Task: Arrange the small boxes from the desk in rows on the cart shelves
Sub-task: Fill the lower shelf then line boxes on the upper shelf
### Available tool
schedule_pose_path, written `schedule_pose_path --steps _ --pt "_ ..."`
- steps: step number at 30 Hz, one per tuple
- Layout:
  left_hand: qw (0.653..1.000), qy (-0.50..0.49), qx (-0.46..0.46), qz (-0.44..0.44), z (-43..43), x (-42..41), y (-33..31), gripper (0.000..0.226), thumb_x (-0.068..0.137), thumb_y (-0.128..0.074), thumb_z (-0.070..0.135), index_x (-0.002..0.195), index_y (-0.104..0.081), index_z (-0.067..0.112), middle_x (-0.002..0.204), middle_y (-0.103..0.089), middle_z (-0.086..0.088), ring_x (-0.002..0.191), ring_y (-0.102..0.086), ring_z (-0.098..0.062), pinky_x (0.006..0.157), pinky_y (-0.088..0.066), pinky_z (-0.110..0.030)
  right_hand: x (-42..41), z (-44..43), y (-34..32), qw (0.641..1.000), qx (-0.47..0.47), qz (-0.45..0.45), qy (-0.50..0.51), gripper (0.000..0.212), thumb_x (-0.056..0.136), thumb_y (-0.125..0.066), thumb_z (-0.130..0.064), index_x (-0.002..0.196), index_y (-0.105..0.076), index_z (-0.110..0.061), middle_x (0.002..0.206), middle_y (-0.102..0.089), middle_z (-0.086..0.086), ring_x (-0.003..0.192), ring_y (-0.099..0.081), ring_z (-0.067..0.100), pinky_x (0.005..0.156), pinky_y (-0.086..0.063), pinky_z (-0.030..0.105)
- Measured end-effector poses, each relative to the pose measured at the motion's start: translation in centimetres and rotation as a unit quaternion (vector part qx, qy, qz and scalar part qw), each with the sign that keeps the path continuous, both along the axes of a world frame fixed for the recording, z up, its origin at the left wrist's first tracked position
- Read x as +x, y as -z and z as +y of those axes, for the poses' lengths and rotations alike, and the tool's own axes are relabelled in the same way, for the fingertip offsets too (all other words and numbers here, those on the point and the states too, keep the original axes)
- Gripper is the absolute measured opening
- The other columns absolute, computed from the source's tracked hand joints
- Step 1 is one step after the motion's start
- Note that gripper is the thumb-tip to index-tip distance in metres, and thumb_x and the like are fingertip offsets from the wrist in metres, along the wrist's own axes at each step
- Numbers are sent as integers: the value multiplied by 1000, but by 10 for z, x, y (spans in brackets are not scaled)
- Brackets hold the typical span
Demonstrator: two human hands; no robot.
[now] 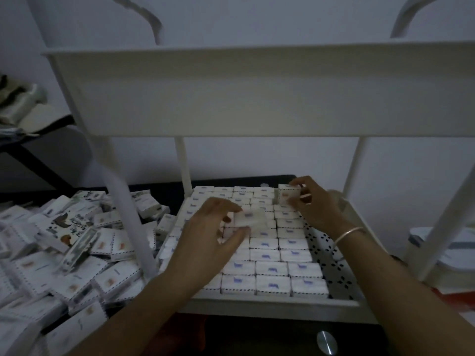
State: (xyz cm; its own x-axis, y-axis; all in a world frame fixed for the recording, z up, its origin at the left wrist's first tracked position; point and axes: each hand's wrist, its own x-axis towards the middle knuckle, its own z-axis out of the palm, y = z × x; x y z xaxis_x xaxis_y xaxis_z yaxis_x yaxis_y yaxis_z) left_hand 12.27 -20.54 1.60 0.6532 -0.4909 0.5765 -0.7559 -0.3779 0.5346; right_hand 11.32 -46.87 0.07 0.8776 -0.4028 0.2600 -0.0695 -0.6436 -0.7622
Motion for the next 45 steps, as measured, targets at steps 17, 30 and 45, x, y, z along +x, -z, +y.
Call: schedule_pose_path --steps 17,30,45 --pt "997 49 33 -52 -123 84 -31 27 87 -67 19 107 -49 19 111 -63 2 88 -66 -15 65 -55 -25 11 -5 8 970 229 75 14 33 97 -44 -10 122 -53 -29 91 -63 10 81 -62 24 78 -58 33" --pt "961 68 236 -128 -139 114 0 22 93 -60 32 112 -71 34 100 -65 3 101 -51 -17 98 -35 -34 4 -3 6 988 105 105 35 43 89 -56 0 129 -44 -11 105 -53 1 96 -58 22 87 -54 41" --pt "995 47 30 -86 47 -17 0 35 87 -43 2 101 -69 20 105 -67 7 102 -60 -12 93 -44 -24 -78 140 -44 965 -229 -113 -60 20 87 -59 -16 104 -65 -25 92 -61 -12 83 -56 7 70 -43 25"
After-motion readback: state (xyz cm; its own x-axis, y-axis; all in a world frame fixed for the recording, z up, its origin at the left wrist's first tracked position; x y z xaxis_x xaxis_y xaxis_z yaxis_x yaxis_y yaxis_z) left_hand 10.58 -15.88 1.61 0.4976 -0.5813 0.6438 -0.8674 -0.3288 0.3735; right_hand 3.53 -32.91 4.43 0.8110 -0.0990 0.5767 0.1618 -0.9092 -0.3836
